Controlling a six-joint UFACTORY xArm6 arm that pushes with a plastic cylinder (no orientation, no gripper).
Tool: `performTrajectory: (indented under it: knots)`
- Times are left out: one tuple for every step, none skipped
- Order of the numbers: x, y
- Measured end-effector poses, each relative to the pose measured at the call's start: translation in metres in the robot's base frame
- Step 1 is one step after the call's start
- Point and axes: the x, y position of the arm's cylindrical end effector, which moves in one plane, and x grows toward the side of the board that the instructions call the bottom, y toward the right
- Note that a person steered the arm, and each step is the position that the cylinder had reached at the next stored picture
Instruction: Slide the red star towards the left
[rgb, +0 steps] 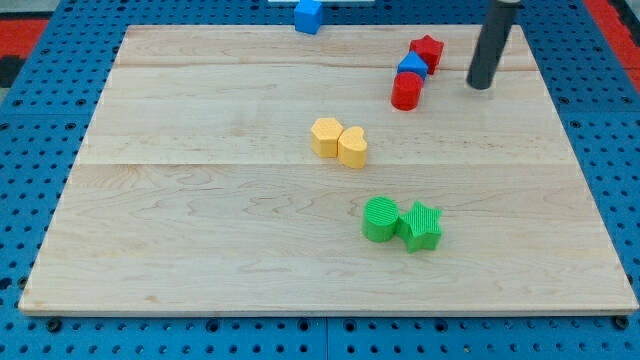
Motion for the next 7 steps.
performTrajectory:
  knots:
    - [-0.036,0.001]
    - [-0.054,-0.039]
    - [-0.054,-0.111]
    - [-0.053,-0.164]
    - [-0.036,-0.180]
    - [-0.035,-0.250]
    - [-0.049,-0.213]
